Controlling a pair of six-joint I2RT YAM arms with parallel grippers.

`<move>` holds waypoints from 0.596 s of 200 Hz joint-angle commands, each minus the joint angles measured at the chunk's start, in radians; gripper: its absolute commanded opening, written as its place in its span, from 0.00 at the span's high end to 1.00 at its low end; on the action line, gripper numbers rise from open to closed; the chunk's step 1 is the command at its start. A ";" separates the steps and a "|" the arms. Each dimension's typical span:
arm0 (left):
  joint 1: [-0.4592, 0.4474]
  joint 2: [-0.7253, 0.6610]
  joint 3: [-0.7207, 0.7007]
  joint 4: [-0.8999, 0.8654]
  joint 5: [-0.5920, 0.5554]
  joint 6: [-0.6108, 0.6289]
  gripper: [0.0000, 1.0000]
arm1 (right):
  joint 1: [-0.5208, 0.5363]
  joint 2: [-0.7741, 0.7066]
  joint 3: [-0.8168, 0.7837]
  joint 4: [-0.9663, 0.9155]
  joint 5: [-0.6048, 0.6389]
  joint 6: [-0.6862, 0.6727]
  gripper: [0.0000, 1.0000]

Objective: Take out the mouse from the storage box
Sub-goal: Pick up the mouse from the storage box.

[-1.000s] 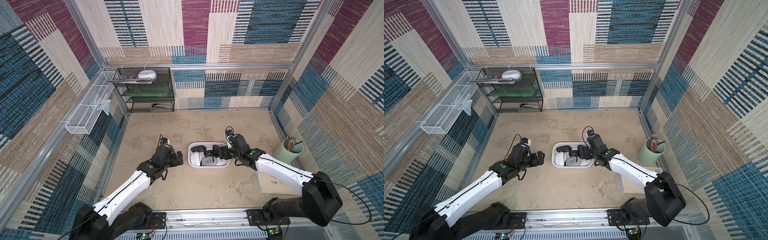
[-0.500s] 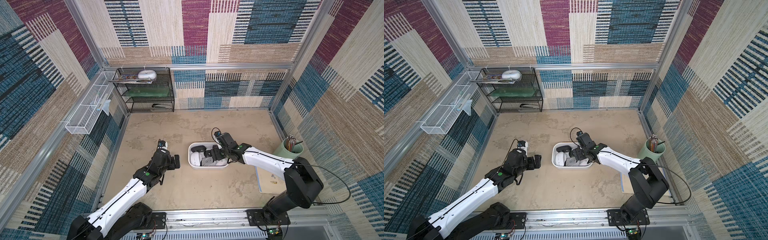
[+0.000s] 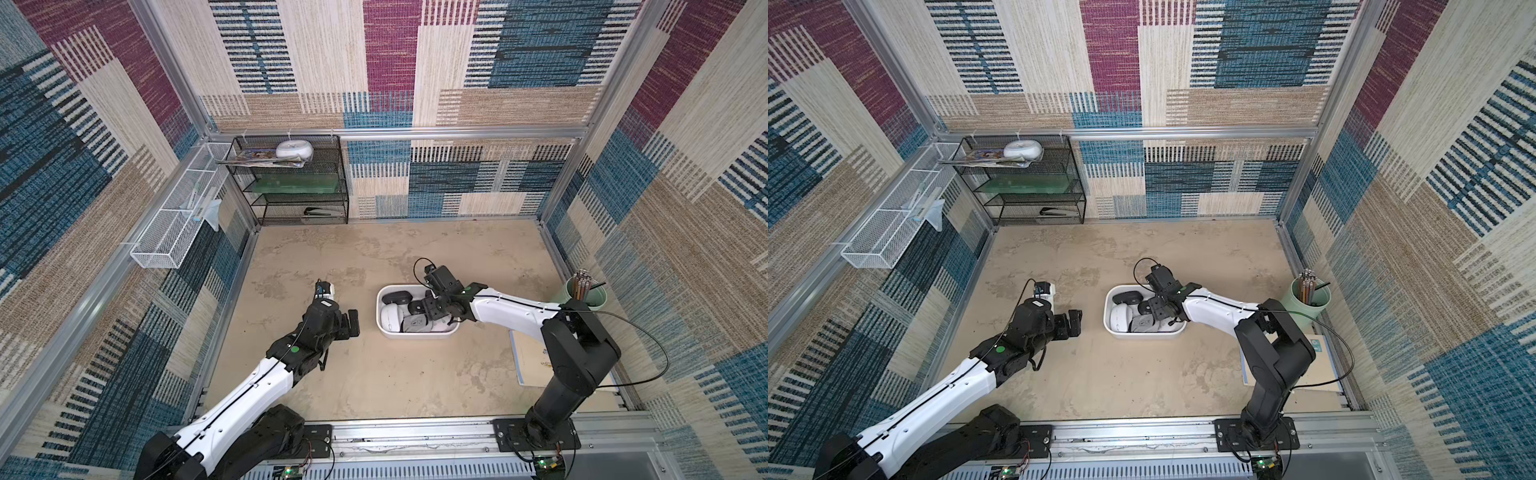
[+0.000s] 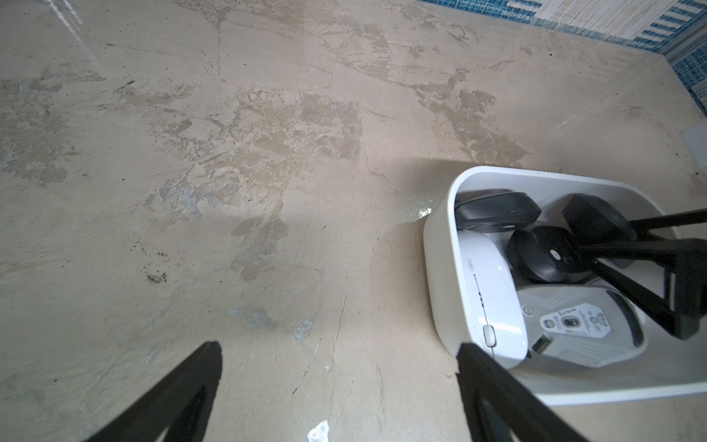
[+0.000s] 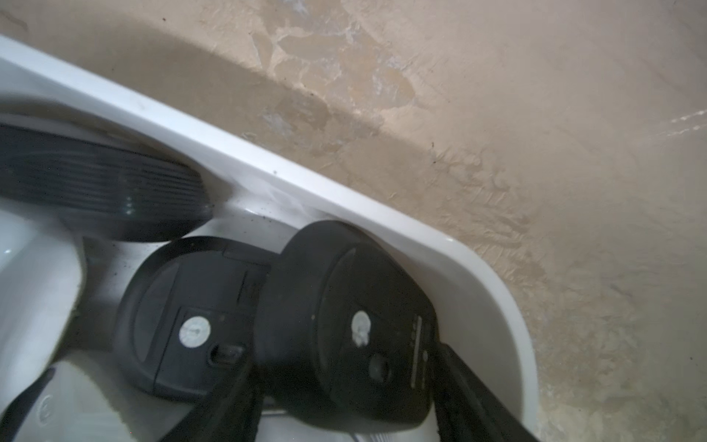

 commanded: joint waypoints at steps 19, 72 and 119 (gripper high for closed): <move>0.001 -0.001 -0.001 0.019 0.007 -0.005 0.01 | 0.009 0.030 0.023 -0.010 0.041 -0.011 0.45; 0.001 0.005 -0.002 0.019 0.008 -0.009 0.01 | 0.018 0.009 0.020 -0.014 0.056 -0.007 0.68; 0.003 0.003 -0.002 0.017 0.003 -0.013 0.00 | 0.024 -0.023 0.011 -0.013 0.059 0.008 0.77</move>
